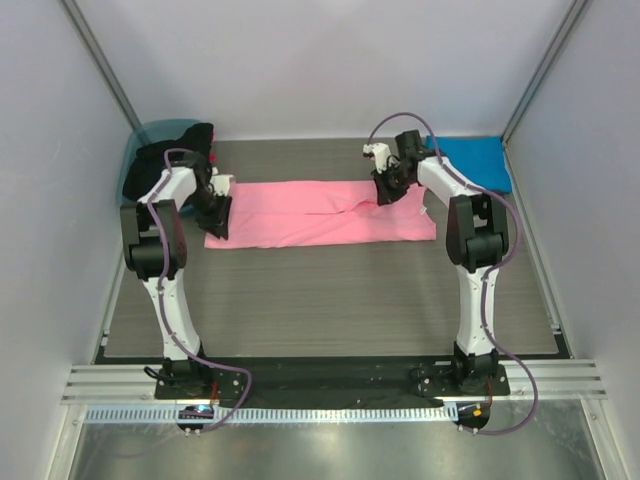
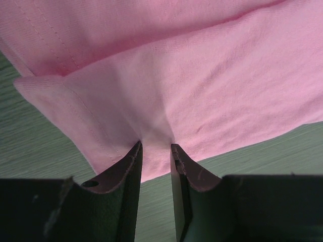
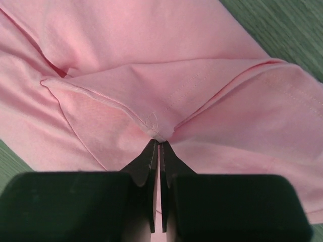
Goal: Fold and stack the t-shirts
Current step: Fold the tshirt
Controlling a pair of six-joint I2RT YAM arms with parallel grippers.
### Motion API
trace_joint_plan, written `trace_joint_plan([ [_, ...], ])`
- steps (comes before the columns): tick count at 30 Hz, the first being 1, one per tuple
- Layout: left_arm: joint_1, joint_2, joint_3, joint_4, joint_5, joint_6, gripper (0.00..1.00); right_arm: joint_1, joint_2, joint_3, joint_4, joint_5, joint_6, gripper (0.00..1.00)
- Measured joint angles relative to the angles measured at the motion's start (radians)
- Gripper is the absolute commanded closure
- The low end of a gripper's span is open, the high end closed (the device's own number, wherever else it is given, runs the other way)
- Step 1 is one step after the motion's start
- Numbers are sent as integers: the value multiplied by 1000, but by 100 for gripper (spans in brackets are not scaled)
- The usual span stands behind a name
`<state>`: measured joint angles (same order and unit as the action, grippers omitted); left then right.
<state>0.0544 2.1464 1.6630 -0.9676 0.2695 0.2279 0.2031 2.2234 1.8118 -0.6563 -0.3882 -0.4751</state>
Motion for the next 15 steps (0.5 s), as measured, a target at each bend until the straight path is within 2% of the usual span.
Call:
trace_joint_plan([
  [2, 0, 2, 0, 0, 0, 0, 70, 3, 11, 5, -6, -3, 2, 99],
  [7, 0, 2, 0, 2, -1, 0, 70, 13, 37, 42, -25, -14, 4, 99],
  [12, 0, 2, 0, 2, -3, 1, 70, 43, 82, 177, -21, -15, 4, 98],
  [13, 0, 2, 0, 2, -6, 1, 69, 52, 89, 200, -16, -15, 5, 95],
  [14, 0, 2, 0, 2, -8, 2, 68, 61, 94, 221, -11, -14, 6, 76],
  [15, 0, 2, 0, 2, -8, 5, 66, 70, 96, 236, -5, -12, 14, 67],
])
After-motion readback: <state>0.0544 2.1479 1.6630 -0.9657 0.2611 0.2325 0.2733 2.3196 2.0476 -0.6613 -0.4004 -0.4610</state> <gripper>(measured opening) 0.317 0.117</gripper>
